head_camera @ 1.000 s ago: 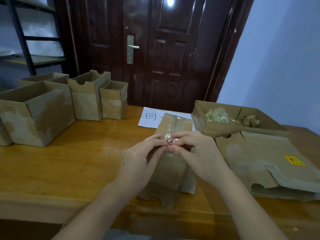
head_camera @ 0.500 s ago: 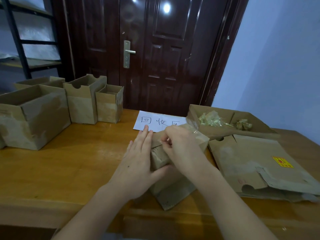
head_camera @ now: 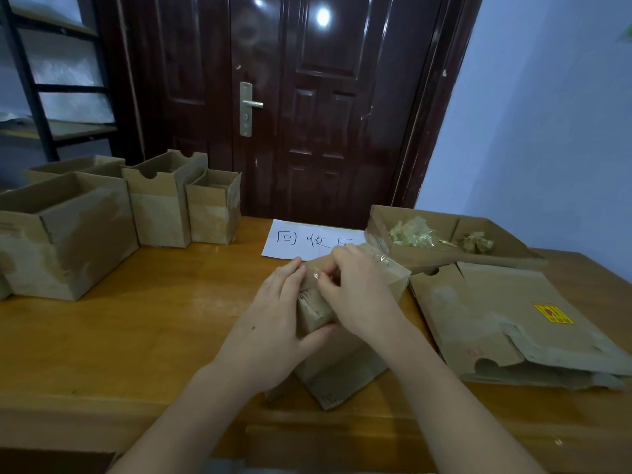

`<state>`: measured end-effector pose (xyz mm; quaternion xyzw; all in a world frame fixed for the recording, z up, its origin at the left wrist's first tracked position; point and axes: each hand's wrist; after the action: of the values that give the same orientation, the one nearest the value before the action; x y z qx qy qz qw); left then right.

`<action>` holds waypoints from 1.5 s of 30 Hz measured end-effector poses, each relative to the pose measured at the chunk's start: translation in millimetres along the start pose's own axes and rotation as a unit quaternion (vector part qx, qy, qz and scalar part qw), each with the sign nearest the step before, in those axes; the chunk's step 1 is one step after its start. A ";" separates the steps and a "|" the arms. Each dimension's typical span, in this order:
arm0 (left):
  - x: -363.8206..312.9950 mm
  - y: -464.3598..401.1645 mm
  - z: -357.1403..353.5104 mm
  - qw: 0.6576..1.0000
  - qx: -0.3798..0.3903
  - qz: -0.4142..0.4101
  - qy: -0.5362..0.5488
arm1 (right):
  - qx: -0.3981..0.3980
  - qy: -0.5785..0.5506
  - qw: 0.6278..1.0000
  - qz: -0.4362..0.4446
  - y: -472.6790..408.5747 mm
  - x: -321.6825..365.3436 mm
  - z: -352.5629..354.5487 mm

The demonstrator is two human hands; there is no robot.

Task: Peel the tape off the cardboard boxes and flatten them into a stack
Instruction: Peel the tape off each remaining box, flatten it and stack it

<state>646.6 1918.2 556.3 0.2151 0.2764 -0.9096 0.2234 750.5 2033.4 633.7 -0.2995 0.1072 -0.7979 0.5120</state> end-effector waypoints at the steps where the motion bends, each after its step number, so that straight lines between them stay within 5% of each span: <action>1: 0.0 -0.5 1.1 1.000 0.004 -0.003 0.001 | -0.012 0.029 0.999 0.004 -1.3 -1.5 1.9; 5: 2.3 -4.6 5.3 1.000 0.023 -0.015 0.009 | -0.007 0.098 0.994 0.055 -1.7 -2.8 3.9; 8: 4.2 -5.1 8.1 0.999 0.026 -0.021 0.024 | 0.048 0.024 0.996 0.071 -0.5 -1.7 4.0; 11: 2.5 -3.5 8.2 0.999 0.034 -0.010 0.012 | 0.022 -0.077 0.997 -0.001 -3.7 -9.4 12.0; 15: -6.8 -6.3 7.6 0.998 0.004 -0.012 -0.062 | 0.019 0.045 0.999 -0.019 0.9 -10.6 3.6; 21: -15.7 -5.6 11.7 0.996 -0.011 -0.032 -0.086 | 0.046 0.073 0.995 -0.041 -9.8 1.0 -1.6; 26: -15.5 -10.5 22.5 0.994 0.026 -0.047 -0.099 | -0.013 0.131 0.989 -0.062 -16.6 -16.7 16.7; 30: -20.2 -14.1 24.6 0.989 0.027 -0.059 -0.135 | 0.020 0.016 1.000 -0.014 -8.2 -19.6 12.4; 34: -28.3 -9.1 19.8 0.988 0.022 -0.075 -0.131 | -0.005 -0.118 0.991 -0.058 -7.0 -29.6 19.9; 39: -29.7 -8.3 19.3 0.989 0.022 -0.072 -0.124 | 0.042 0.048 0.994 -0.084 -7.7 -28.8 12.3; 45: -29.3 -8.2 18.1 0.990 0.024 -0.070 -0.121 | 0.044 0.025 0.995 -0.083 -8.1 -25.5 14.8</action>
<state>661.1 1921.9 588.3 0.0887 0.2396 -0.9488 0.1859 760.7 2061.6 640.0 -0.2642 0.0601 -0.8488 0.4540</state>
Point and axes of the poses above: each hand's wrist, its own y-axis away from the middle knuckle, its own z-axis out of the back of the hand, x = y × z, and after that the axes turned 6 degrees about z, right-handed
